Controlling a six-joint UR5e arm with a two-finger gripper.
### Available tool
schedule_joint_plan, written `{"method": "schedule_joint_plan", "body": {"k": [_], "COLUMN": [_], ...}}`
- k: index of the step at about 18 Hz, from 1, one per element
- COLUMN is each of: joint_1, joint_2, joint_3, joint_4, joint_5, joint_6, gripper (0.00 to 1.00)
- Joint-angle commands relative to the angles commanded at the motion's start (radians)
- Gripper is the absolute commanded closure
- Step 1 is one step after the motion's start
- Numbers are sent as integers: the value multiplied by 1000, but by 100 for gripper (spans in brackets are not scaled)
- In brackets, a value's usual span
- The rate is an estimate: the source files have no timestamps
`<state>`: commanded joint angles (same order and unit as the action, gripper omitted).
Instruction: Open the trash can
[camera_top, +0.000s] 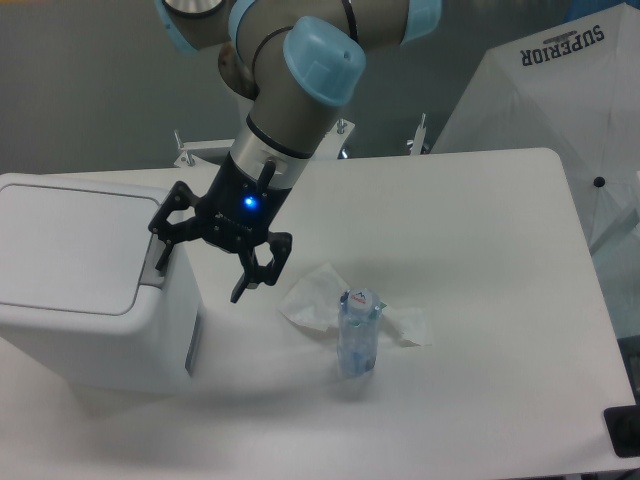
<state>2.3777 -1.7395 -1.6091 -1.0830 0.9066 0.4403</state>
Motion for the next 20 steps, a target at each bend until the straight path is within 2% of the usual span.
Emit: {"method": "schedule_joint_plan", "body": {"k": [14,17,20], "joint_1": [0,3,46], "joint_2": [-5,0,-2], "joint_3": [8,34,77], "joint_4": [2,9,15], "joint_5": [2,-2,-2], "joint_6": [-2,-2,0], "gripper": [0,0,0]}}
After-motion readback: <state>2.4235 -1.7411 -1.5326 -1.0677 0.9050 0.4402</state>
